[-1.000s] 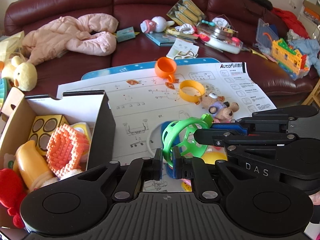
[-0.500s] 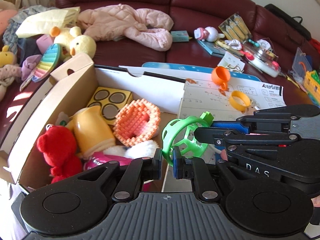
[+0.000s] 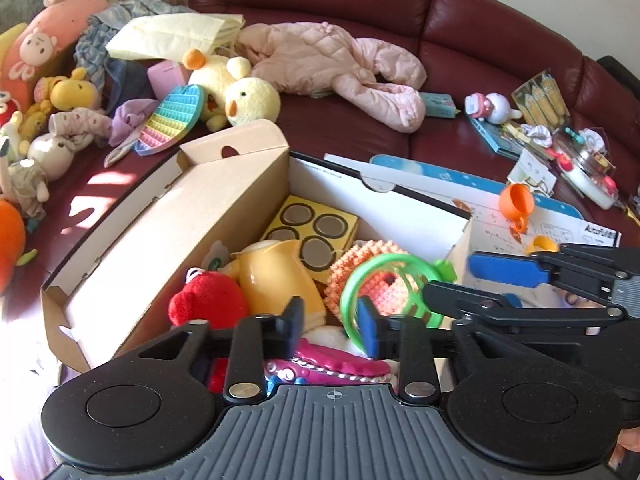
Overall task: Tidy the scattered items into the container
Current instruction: 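Lower the green ring into the box and open both grippers, then move both grippers back to the pink monkey toy on the white cable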
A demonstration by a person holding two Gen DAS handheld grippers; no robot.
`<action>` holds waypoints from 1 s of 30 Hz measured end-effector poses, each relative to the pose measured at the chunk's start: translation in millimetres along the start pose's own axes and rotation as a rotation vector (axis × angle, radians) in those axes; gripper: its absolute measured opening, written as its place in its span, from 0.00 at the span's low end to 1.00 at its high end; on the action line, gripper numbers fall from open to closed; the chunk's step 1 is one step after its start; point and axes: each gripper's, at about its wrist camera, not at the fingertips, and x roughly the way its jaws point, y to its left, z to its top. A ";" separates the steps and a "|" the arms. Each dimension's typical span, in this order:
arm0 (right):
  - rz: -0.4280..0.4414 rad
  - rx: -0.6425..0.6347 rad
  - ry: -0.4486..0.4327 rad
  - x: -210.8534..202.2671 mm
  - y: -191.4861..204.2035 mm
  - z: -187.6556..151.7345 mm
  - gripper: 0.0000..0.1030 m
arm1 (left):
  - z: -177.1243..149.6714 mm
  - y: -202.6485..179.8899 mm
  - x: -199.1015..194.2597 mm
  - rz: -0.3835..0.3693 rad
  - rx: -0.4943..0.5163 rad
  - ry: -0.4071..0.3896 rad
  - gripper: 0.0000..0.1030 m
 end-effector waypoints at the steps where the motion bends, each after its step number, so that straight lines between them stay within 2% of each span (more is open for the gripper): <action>1: -0.011 0.013 -0.006 -1.4 -4.7 -1.9 0.57 | 0.0 1.5 0.5 0.015 -0.005 -0.008 0.72; 2: -0.007 0.034 -0.007 -3.0 -10.6 -3.6 0.60 | -0.2 2.7 0.9 0.015 -0.007 -0.013 0.78; 3: -0.001 0.050 -0.005 -3.9 -14.4 -5.0 0.61 | -0.2 3.4 1.7 0.006 -0.012 -0.012 0.78; 5: -0.002 0.067 -0.005 -6.5 -19.6 -7.9 0.63 | -0.5 2.5 4.1 -0.001 -0.017 -0.003 0.78; 10: -0.002 0.081 -0.003 -7.9 -21.0 -15.1 0.67 | -3.7 -8.7 5.9 0.040 0.022 -0.006 0.78; 19: 0.017 0.114 0.005 -11.6 -27.8 -24.4 0.72 | -5.0 -17.8 6.5 0.033 0.032 0.005 0.79; 23: 0.006 0.112 -0.013 -20.9 -34.3 -27.0 0.76 | -5.7 -28.3 3.6 0.023 0.048 -0.002 0.80; 30: -0.025 0.165 -0.054 -42.7 -62.2 -35.1 0.77 | -10.1 -57.9 -0.4 0.012 0.106 0.002 0.80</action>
